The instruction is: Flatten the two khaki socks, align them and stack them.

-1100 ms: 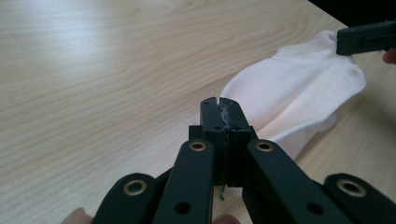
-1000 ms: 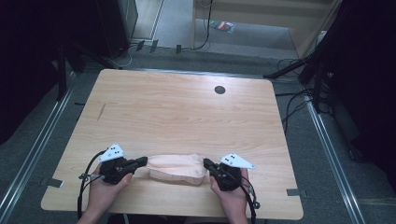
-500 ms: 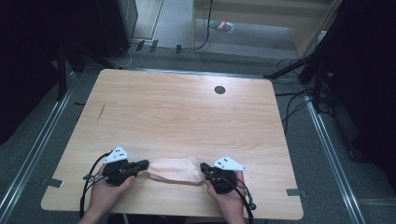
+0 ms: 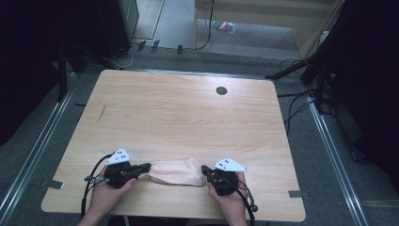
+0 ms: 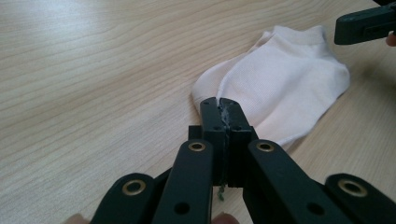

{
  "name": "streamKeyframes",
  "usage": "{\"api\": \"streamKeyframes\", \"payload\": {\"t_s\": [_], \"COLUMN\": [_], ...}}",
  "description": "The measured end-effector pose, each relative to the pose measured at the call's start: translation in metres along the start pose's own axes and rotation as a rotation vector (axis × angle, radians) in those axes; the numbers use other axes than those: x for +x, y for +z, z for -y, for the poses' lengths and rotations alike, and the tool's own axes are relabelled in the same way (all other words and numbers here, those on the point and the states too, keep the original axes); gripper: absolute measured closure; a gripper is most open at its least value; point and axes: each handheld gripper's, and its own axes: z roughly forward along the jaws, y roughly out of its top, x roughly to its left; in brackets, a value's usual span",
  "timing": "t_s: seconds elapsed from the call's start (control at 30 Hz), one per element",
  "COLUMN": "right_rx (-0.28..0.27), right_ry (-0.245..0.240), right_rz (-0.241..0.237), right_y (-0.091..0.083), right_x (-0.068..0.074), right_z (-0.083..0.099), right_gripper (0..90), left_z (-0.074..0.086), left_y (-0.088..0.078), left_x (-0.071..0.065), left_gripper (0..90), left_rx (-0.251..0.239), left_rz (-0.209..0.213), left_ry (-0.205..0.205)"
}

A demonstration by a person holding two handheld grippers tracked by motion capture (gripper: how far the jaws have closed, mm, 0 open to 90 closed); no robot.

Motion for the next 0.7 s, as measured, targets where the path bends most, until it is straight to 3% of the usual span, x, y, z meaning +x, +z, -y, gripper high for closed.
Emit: {"api": "streamKeyframes", "payload": {"t_s": [0.03,0.13,0.23,0.33,0.4,0.53,0.6,0.7], "right_rx": [-0.007,-0.013,-0.008,-0.004,-0.006,-0.038,-0.079,-0.078], "right_ry": [0.006,0.008,0.008,-0.031,-0.034,-0.033,-0.049,-0.055], "right_rz": [0.002,0.004,-0.013,0.014,0.012,0.005,0.011,0.013], "right_y": [0.000,0.011,0.017,0.020,0.018,0.010,0.007,0.008], "right_x": [-0.001,-0.006,-0.008,-0.005,-0.004,-0.002,0.000,0.001], "right_z": [0.000,0.000,0.002,0.002,0.000,-0.004,-0.007,-0.007], "right_gripper": [87.1,54.2,56.5,77.7,85.0,87.2,87.2,87.2], "left_z": [0.000,0.002,0.002,0.002,0.001,-0.001,-0.001,-0.001], "left_y": [0.000,0.002,0.002,0.001,0.000,-0.005,-0.008,-0.007], "left_x": [0.000,0.003,0.003,0.002,0.001,0.001,0.002,0.003], "left_gripper": [90.0,89.2,89.5,90.0,90.0,90.0,90.0,90.0], "left_rx": [0.004,0.011,0.008,0.007,-0.001,-0.026,-0.040,-0.026], "left_rz": [-0.002,0.002,-0.002,-0.001,0.001,0.005,0.001,0.003], "left_ry": [-0.004,-0.012,-0.011,-0.003,0.003,0.017,0.011,0.013]}}
